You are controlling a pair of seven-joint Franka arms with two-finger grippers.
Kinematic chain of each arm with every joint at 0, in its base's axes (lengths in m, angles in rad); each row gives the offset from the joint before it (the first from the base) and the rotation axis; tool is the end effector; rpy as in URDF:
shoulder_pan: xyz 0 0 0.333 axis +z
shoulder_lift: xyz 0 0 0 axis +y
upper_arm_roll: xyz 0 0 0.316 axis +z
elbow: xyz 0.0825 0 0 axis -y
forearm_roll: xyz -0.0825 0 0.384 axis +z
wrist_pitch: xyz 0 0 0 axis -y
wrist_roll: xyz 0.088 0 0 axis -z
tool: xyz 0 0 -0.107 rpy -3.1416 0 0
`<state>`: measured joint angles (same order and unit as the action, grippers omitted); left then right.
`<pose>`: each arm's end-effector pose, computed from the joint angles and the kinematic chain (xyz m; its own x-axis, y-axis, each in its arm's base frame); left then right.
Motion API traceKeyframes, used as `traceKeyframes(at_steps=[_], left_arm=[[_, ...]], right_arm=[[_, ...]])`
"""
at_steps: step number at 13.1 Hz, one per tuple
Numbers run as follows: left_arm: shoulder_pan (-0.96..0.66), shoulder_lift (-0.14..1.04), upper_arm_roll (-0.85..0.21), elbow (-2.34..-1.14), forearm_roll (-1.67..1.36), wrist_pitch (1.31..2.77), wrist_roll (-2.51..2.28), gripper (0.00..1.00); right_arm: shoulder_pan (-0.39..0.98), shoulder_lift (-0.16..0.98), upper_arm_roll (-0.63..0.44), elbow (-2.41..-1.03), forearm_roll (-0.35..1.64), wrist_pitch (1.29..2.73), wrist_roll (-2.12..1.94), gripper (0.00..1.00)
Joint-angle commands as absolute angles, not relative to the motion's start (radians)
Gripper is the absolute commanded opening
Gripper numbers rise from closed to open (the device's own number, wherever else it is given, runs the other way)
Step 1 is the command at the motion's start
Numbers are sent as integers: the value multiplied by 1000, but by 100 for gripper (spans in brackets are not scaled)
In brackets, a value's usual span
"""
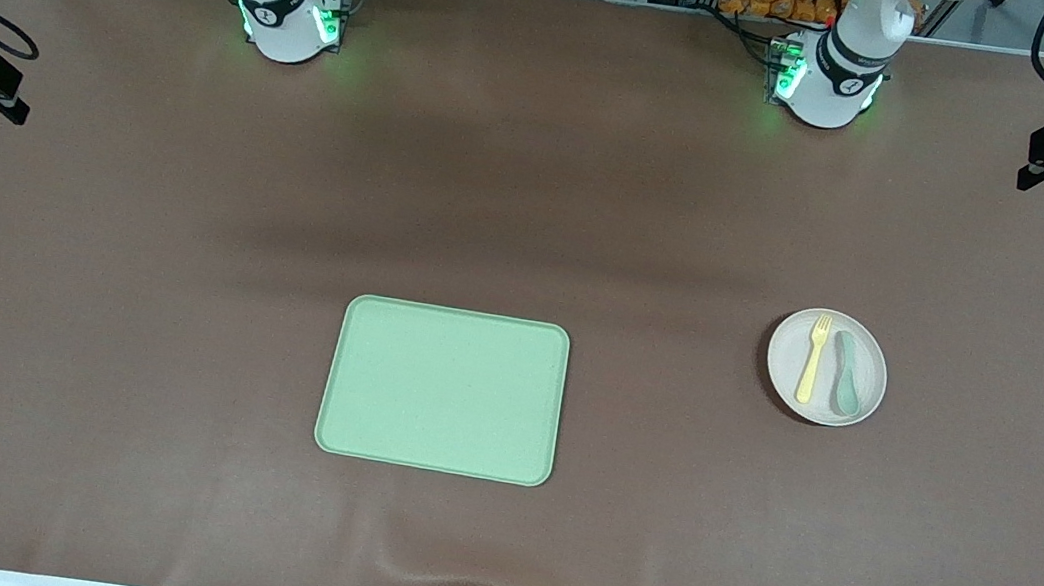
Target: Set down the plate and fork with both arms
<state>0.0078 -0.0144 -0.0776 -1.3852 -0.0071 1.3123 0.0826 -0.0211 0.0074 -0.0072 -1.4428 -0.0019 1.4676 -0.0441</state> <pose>0.5182 -0.0375 0.6953 0.9865 -0.1534 -0.0578 -0.1531 -0.9882 0.0107 0.5457 -0.0157 0.6710 0.9997 0.0156 0.0173 0.0156 -0.9999 0.0027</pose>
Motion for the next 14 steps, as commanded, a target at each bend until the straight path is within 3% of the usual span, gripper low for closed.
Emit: traceKeyframes(at_steps=[1, 14], left_arm=[[17, -29, -83, -1394, 5, 1312, 107, 100], [3, 14, -90, -1400, 18, 1310, 92, 100]], right_arm=[[-21, 5, -5, -1434, -8, 1463, -49, 100], [-21, 5, -5, -1434, -8, 1463, -49, 100]])
